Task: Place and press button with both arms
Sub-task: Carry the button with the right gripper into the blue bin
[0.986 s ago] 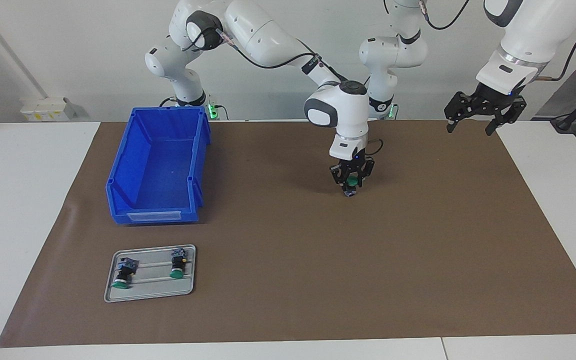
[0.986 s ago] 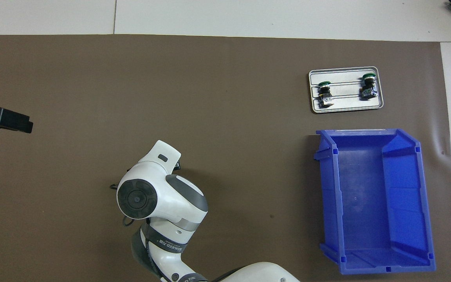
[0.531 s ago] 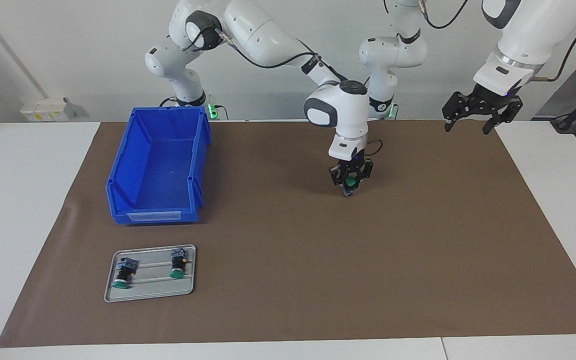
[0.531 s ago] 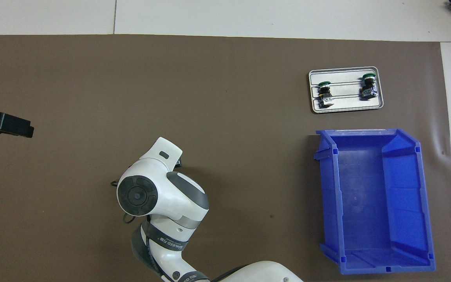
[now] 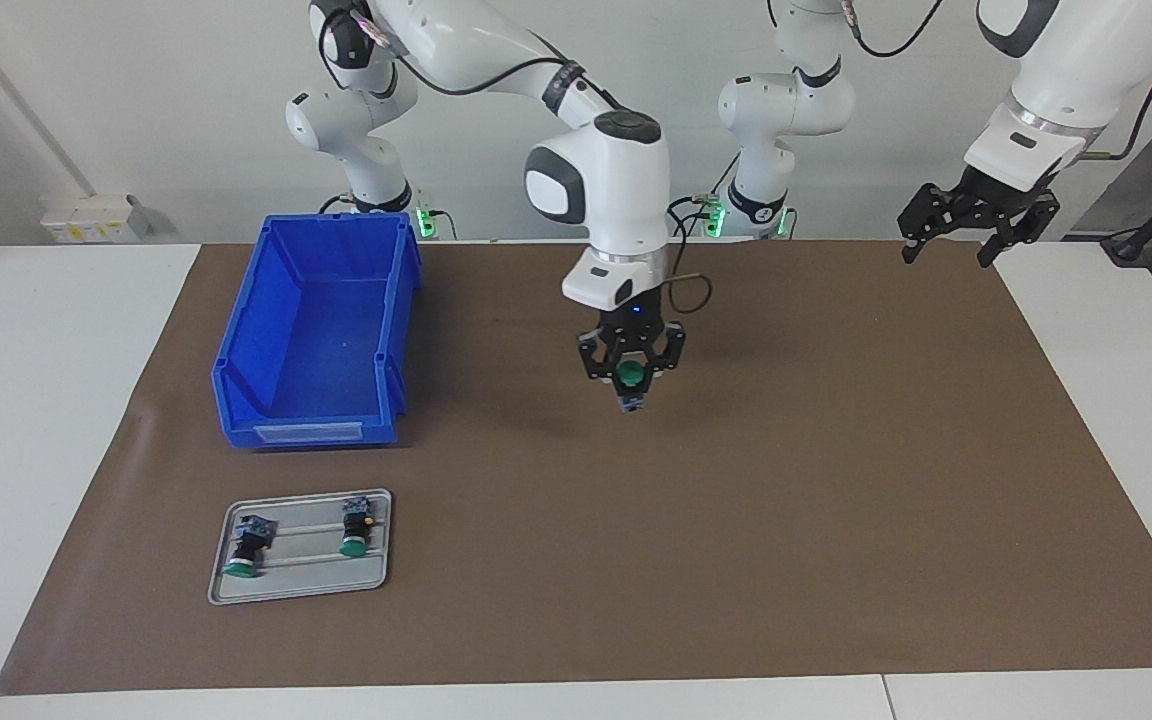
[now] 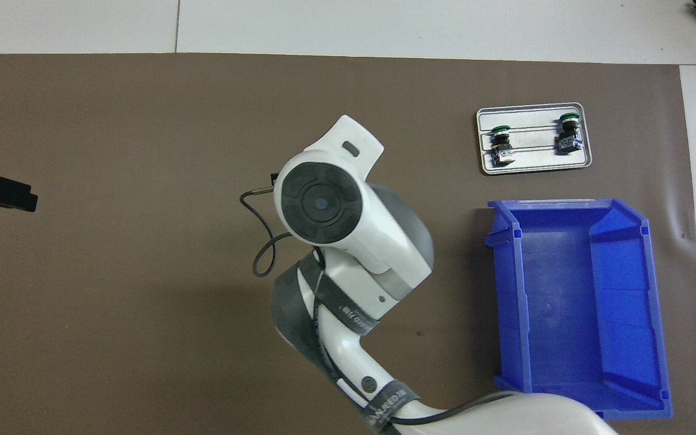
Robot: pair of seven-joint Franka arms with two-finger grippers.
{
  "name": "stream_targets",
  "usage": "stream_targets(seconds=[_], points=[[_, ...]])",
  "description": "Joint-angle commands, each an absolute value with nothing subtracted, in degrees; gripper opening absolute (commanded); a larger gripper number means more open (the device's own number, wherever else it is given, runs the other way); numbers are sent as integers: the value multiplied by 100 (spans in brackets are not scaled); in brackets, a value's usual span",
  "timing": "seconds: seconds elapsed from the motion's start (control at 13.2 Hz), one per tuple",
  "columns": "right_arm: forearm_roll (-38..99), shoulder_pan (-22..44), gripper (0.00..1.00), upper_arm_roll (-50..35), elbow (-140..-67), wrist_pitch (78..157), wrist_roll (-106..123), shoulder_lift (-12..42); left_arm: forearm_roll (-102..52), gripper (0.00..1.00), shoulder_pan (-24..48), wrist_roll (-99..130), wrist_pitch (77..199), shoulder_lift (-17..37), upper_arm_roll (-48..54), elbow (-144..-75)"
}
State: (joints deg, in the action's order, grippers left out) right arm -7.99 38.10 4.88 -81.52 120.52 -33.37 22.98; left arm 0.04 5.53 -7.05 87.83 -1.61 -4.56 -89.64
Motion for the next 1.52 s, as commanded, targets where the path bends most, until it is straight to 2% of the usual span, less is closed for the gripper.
stream_targets(seconds=[0.0, 0.23, 0.46, 0.61, 0.83, 1.21, 1.44], points=[[-800, 2966, 0, 360, -9102, 12023, -2561, 1400, 105, 100, 519, -694, 8815, -325, -431, -9158], [-389, 1875, 0, 360, -10095, 11997, -964, 469, 105, 100, 527, -694, 8807, -334, -431, -9158], [-272, 1101, 0, 360, -10949, 11848, 6, -148, 105, 100, 519, -694, 8807, -334, -431, -9158], [-246, 714, 0, 360, -11686, 12241, 342, -455, 105, 100, 527, -694, 8807, -334, -431, -9158], [-246, 511, 0, 369, -13206, 13269, 369, -1062, 105, 100, 519, -694, 8807, -325, -431, -9158], [-246, 299, 0, 378, -14316, 14666, 369, -959, 105, 100, 519, -694, 8807, -334, -431, -9158], [-246, 246, 0, 378, -14396, 14932, 317, -722, 105, 100, 519, -694, 8807, -334, -431, -9158]])
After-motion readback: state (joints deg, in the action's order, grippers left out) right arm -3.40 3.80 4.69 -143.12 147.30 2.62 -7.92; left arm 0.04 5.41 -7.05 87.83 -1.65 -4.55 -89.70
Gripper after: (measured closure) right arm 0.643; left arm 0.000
